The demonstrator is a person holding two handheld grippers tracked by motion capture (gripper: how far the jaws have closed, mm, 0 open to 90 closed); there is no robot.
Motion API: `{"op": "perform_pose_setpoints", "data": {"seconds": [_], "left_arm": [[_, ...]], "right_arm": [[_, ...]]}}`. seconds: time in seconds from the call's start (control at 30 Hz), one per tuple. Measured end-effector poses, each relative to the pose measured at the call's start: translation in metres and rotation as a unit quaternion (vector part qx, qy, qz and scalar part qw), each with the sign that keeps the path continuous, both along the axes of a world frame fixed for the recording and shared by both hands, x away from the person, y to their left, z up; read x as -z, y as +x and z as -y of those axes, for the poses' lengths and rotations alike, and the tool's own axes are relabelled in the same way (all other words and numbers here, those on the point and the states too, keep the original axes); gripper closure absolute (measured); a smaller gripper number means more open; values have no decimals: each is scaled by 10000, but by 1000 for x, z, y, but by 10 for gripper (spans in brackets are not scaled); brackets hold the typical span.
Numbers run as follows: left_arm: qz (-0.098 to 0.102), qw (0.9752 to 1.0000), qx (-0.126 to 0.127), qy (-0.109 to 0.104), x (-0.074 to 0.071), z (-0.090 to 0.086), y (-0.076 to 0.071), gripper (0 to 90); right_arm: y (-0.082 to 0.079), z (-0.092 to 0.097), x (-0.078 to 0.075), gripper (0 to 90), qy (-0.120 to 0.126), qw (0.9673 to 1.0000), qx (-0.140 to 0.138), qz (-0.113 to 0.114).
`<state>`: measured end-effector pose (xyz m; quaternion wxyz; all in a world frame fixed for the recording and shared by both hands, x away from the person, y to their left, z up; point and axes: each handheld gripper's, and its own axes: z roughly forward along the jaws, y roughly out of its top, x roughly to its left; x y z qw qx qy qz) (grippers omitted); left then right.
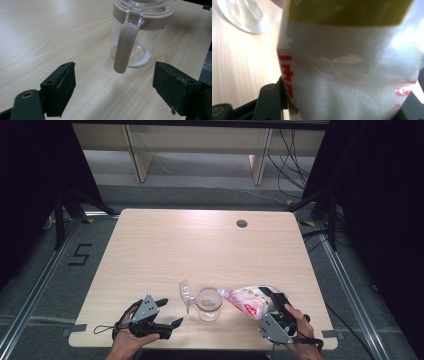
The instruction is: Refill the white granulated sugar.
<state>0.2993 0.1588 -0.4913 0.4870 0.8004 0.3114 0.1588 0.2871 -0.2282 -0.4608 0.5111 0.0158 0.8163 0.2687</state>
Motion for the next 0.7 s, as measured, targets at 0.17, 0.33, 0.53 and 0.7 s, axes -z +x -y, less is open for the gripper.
{"op": "perform_pose_setpoints", "data": {"seconds": [0.17,0.33,0.53,0.7], "left_arm": [[-11,10000,1,-32,0,1,0,181],[-11,10000,6,-30,0,0,0,181],[-19,10000,12,-45,1,1,1,181],[-80,9998,-76,-143,1,0,0,181]], "right_arm": [[1,-1,0,416,-115,9999,-45,104],[1,-4,2,417,-256,9995,-69,178],[4,-5,0,418,-468,9982,-169,331],[10,-8,-1,419,-670,9965,-331,374]]}}
